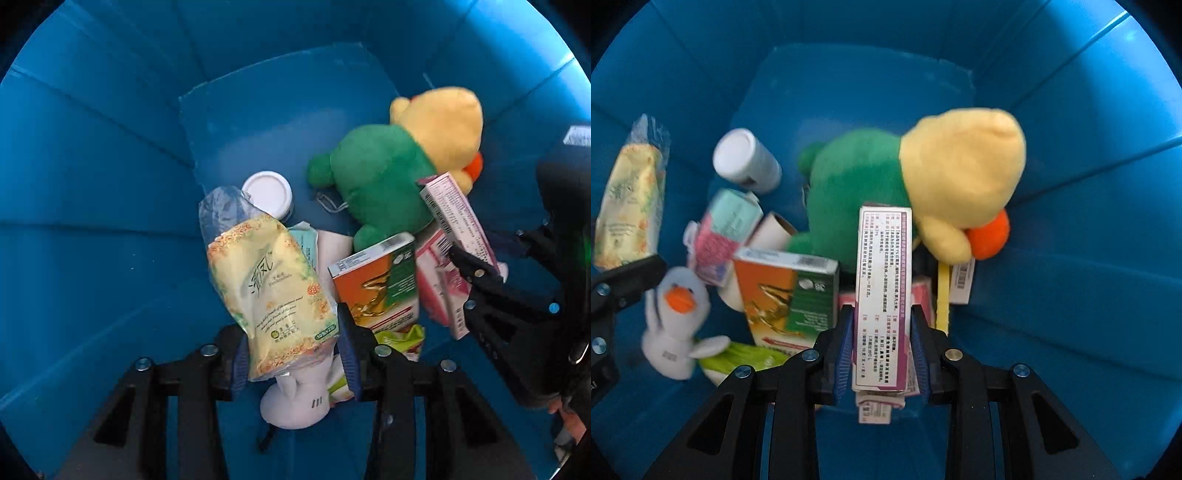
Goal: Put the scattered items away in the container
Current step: 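Carry the tissue pack and medicine box over the blue bin with both tools, then open both tools to drop the tissue pack and medicine box into the bin, then move both tools back over the pile of toys on the table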
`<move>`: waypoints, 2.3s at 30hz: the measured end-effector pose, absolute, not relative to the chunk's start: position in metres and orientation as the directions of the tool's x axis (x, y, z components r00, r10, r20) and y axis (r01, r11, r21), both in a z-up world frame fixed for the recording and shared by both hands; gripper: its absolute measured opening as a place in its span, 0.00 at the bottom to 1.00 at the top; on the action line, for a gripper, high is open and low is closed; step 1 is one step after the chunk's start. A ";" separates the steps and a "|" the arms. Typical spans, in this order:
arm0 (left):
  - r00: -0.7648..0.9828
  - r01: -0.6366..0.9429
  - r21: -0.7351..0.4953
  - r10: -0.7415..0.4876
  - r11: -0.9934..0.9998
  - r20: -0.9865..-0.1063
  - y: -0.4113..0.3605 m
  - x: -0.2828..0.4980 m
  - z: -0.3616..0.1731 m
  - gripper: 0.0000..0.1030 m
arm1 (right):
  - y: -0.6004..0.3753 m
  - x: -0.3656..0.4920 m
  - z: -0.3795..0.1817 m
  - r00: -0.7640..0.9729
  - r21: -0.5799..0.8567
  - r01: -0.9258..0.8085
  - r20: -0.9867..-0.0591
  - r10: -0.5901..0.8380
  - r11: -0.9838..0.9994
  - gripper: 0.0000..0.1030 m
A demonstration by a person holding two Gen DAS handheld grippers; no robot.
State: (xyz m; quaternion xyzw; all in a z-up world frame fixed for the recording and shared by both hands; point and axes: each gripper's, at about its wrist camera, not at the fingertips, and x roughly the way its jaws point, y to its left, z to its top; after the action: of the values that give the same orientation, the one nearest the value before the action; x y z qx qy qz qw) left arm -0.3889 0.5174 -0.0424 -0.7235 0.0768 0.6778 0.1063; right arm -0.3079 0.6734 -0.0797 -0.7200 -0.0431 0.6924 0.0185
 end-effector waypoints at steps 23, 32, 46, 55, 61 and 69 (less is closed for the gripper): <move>0.091 -0.243 0.019 -0.043 -0.970 -0.995 0.507 -0.395 -0.049 0.66 | 0.689 -0.292 -0.069 0.028 -0.062 -0.001 -0.998 0.062 -0.998 0.88; 0.031 -0.219 -0.022 0.016 -0.975 -0.999 0.500 -0.397 -0.025 0.66 | 0.685 -0.283 -0.038 -0.010 -0.103 0.050 -0.995 0.102 -0.993 0.99; -0.231 -0.184 -0.091 0.133 -0.979 -0.964 0.452 -0.356 0.107 0.66 | 0.677 -0.300 0.077 -0.185 -0.140 -0.014 -0.973 0.140 -0.990 0.99; -0.378 -0.096 -0.095 0.124 -0.991 -0.917 0.360 -0.318 0.170 0.66 | 0.612 -0.304 0.146 -0.323 -0.152 -0.016 -0.935 0.149 -0.988 1.00; -0.410 -0.044 -0.087 0.097 -0.995 -0.907 0.271 -0.283 0.174 0.66 | 0.525 -0.306 0.183 -0.410 -0.150 0.004 -0.902 0.135 -0.989 1.00; -0.398 0.035 -0.054 0.036 -0.998 -0.917 0.135 -0.226 0.143 0.66 | 0.386 -0.322 0.200 -0.478 -0.126 0.048 -0.874 0.088 -0.991 1.00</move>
State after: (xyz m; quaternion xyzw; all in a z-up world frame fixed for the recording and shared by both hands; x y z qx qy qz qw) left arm -0.2256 0.1355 0.1431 -0.5485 -0.0323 0.8355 0.0001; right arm -0.3216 0.3863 0.2005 -0.5107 -0.0667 0.8571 0.0117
